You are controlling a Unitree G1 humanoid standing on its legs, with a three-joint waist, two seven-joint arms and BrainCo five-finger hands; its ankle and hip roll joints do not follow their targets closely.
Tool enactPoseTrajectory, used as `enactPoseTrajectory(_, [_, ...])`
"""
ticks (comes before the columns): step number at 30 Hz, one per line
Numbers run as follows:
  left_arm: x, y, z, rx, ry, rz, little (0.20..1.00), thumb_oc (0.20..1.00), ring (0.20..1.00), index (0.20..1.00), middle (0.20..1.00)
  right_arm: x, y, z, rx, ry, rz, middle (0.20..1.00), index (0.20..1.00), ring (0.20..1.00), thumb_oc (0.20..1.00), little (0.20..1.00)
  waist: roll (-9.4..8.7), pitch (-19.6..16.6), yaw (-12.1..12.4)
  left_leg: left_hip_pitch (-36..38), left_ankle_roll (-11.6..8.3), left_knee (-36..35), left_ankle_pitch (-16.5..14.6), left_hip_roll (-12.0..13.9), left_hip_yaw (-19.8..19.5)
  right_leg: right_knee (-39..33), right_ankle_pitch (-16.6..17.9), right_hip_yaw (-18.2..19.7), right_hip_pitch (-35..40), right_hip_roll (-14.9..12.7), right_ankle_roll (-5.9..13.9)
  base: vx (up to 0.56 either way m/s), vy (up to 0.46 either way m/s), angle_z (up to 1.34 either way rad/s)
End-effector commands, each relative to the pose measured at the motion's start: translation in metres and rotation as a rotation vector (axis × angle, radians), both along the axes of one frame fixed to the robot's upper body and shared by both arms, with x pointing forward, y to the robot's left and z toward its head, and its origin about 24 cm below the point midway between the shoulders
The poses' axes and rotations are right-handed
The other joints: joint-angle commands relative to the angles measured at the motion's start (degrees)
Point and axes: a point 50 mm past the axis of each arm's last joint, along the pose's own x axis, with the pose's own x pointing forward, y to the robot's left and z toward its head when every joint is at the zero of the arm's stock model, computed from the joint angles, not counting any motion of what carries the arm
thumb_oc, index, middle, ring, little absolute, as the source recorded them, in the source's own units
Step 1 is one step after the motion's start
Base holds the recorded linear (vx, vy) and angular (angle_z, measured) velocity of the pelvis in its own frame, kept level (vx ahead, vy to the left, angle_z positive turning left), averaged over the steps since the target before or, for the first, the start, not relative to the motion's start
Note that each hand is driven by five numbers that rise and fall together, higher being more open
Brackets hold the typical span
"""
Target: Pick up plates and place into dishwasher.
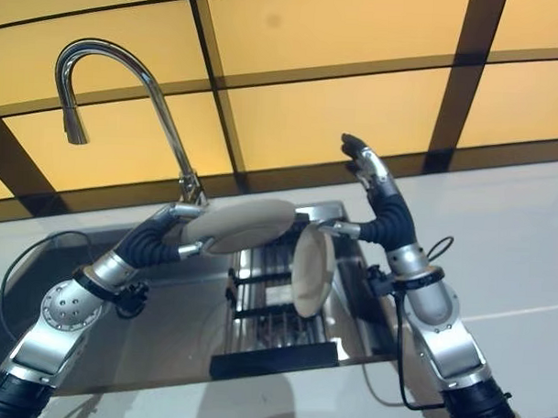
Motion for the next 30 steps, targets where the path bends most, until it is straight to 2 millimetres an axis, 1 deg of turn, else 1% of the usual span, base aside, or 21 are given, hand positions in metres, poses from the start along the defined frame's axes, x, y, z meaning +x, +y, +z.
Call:
enactPoseTrajectory(1, [0.002,-0.012,0.03,-0.034,-0.092,-0.103,0.2,0.2,0.2,0.2,0.2,-0.003,0.018,0.024,-0.07,-0.11,0.099,1.0,1.0,1.0,1.0,1.0,-4.91,-2.6,1.3,-1.7,1.16,-0.1,-4.8,-3.0,-2.5,-10.9,3.0,0.1,4.9,-3.9,7.58,0.0,0.0,0.0])
enactPoseTrajectory(3, [0.003,-0.013,0.031,-0.03,-0.093,-0.11,0.2,0.2,0.2,0.2,0.2,-0.002,0.022,0.021,-0.121,-0.082,0.131,1.0,1.0,1.0,1.0,1.0,-5.03,-2.7,1.3,-1.7,1.2,-0.1,-4.8,-3.1,-2.6,-10.9,3.0,0.1,4.9,-3.9,7.54,0.0,0.0,0.0])
enactPoseTrajectory(8, [0.006,-0.016,0.033,-0.033,-0.075,-0.126,0.2,0.2,0.2,0.2,0.2,0.003,0.034,0.006,-0.321,0.02,0.207,1.0,1.0,1.0,1.0,1.0,-5.47,-2.8,1.5,-1.6,1.24,-0.1,-4.8,-3.2,-2.6,-10.9,3.0,-0.3,5.2,-4.0,7.42,0.0,0.0,0.0])
enactPoseTrajectory(11, [0.007,-0.017,0.031,-0.036,-0.061,-0.133,0.2,0.2,0.2,0.2,0.2,0.003,0.04,0.004,-0.372,0.032,0.243,1.0,1.0,1.0,1.0,1.0,-5.71,-2.7,1.6,-1.5,1.23,-0.1,-4.7,-3.2,-2.8,-10.9,3.0,-0.2,5.3,-3.9,7.34,0.0,0.0,0.0])
enactPoseTrajectory(17, [0.009,-0.021,0.027,-0.045,-0.035,-0.151,0.2,0.2,0.2,0.2,0.2,0.004,0.055,0.002,-0.417,0.054,0.304,1.0,1.0,1.0,1.0,1.0,-5.85,-2.6,2.1,-1.4,1.18,-0.1,-4.7,-3.3,-3.1,-10.9,3.0,-0.1,5.5,-3.9,7.26,0.03,0.008,0.03])
enactPoseTrajectory(20, [0.009,-0.022,0.024,-0.08,0.0,-0.161,0.2,0.2,0.2,0.2,0.2,0.008,0.056,-0.002,-0.402,0.079,0.276,1.0,1.0,1.0,1.0,1.0,-5.87,-2.5,2.3,-1.3,1.24,-0.1,-4.7,-3.3,-3.1,-10.9,3.0,-0.1,5.7,-4.0,7.26,0.02,0.016,0.01])
enactPoseTrajectory(25, [0.011,-0.028,0.015,-0.079,0.037,-0.191,0.2,0.2,0.2,0.2,0.2,0.014,0.058,-0.007,-0.341,0.102,0.253,1.0,1.0,1.0,1.0,1.0,-5.88,-2.5,2.6,-1.1,1.38,-0.1,-4.9,-3.4,-3.2,-10.9,3.0,-0.3,5.9,-4.2,7.3,0.0,0.0,0.0])
enactPoseTrajectory(30, [0.011,-0.031,0.014,-0.063,0.049,-0.219,0.2,0.2,0.2,0.2,0.2,0.016,0.061,-0.011,-0.368,0.115,0.264,1.0,1.0,1.0,1.0,1.0,-5.73,-2.7,2.6,-0.9,1.59,-0.1,-5.0,-3.6,-3.2,-10.9,3.0,-0.3,6.0,-4.4,7.4,0.03,0.038,0.06])
